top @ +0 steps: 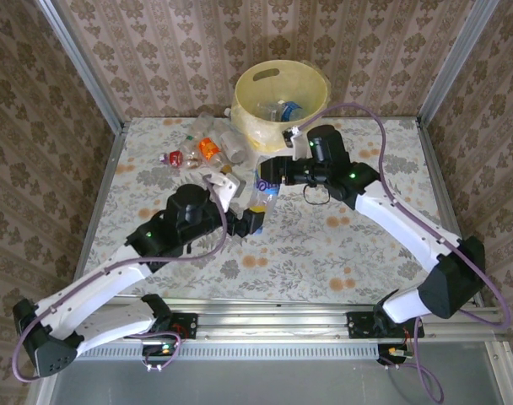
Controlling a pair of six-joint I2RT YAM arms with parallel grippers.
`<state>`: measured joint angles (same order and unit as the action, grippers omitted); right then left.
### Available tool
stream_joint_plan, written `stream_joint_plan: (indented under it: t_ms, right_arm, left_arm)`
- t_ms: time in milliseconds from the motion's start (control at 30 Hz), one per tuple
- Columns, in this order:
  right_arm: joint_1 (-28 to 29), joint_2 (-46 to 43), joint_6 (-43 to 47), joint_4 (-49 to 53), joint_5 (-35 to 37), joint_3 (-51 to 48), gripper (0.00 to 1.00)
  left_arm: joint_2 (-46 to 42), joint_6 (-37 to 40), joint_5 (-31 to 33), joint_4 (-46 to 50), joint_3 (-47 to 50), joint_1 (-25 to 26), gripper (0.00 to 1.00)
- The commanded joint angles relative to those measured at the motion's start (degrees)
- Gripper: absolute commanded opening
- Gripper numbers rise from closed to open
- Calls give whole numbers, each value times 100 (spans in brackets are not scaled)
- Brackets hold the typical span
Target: Throw the plastic bottles in the bin
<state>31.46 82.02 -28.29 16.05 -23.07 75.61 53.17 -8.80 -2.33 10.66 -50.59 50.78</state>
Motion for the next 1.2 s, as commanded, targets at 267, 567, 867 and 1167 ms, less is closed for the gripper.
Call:
stream_joint_plan:
  t_ms: [267,567,867,1167]
  right_arm:
    - [26,-1611,1728,-846,1806,166,52]
    - [31,-2477,2931,-4277,2377,-740,48]
    - [35,-2448,3691,-6213,2081,-401,46]
    - [33,-2338,3889,-6559,2198,-303,46]
  left_arm:
    - [-1587,-580,245,87,952,-484,100]
    - [-2024,-834,371,405,1227,-583,100]
    - [-2036,-799,561,411,1234,-587,100]
    - [-2145,-729,778,426,1264,-592,100]
